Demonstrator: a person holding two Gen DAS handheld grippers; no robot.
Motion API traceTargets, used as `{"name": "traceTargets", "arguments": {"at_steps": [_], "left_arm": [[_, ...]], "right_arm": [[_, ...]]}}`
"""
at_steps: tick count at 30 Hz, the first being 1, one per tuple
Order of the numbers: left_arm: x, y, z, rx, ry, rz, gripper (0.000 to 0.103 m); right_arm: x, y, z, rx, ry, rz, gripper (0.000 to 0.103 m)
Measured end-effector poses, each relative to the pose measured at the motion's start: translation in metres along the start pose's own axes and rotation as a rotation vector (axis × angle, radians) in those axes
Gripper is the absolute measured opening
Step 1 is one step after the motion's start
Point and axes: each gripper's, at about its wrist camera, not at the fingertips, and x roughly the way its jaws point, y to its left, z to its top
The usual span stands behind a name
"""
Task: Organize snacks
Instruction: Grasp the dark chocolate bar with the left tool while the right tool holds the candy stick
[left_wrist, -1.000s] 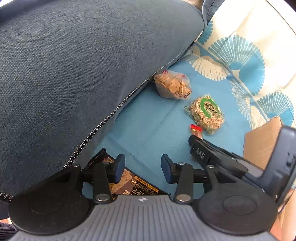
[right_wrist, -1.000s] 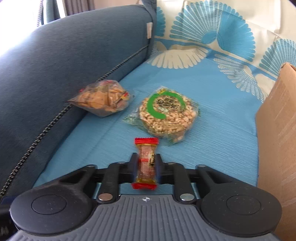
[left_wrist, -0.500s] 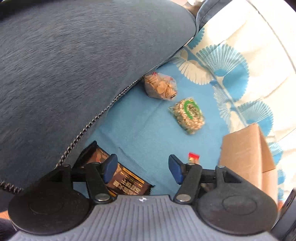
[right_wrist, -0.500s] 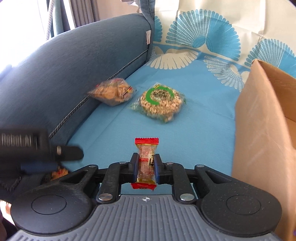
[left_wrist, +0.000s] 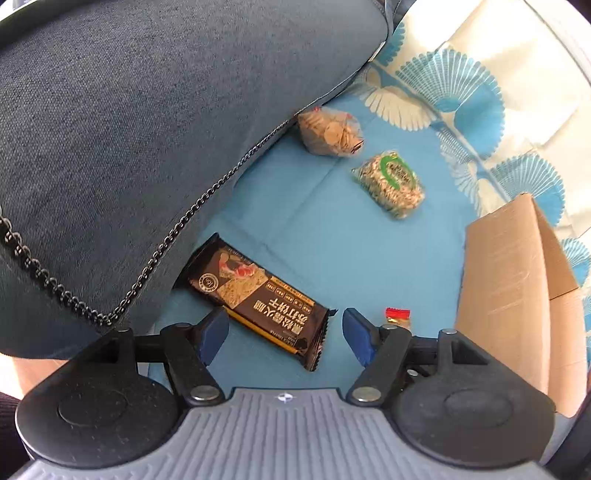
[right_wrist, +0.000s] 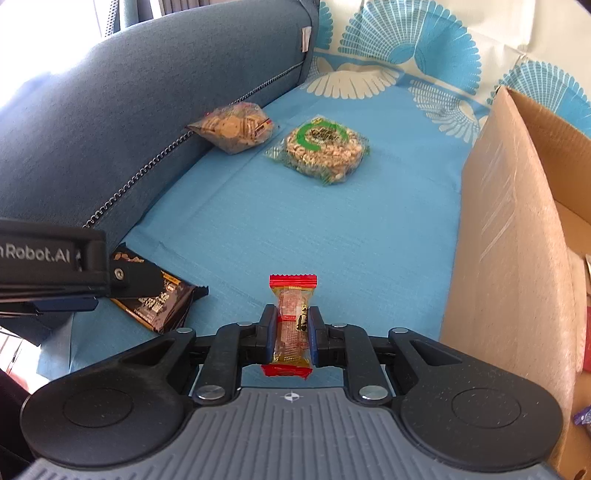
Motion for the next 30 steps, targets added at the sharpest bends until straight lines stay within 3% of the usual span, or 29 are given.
{"name": "traceTargets", "arguments": {"at_steps": [6,14,19,24,27,29,30], "left_arm": [[0.010,-0.005,-0.003,0.003,0.026,0.045,0.073],[0.026,-0.008,0.000,-0.046,0.062,0.027,0.078],[0.039,-0.024,0.011,0.014,0.066,0.071,0.078],[0.056,-0.047,0.033,0.191,0.096,0.160,0.074],[0.061,-0.058,0.043,0.332,0.110,0.147,0.055],[0.058,-0.062,0.047,0.402,0.104,0.130,0.026],[0.055,-0.061,0.048,0.425,0.088,0.109,0.018]], "right_arm": [[0.008,-0.006,-0.002,0.014,0.038,-0.012,0.018],[0.014,-0.010,-0.002,0.020,0.050,0.006,0.018],[0.015,-0.012,-0.002,0.029,0.052,0.014,0.018],[0.013,-0.013,-0.001,0.040,0.047,0.017,0.018],[0.013,-0.013,-0.001,0.042,0.044,0.019,0.018],[0.013,-0.013,-0.001,0.046,0.044,0.018,0.018],[0.013,-0.014,-0.001,0.049,0.044,0.018,0.018]]}}
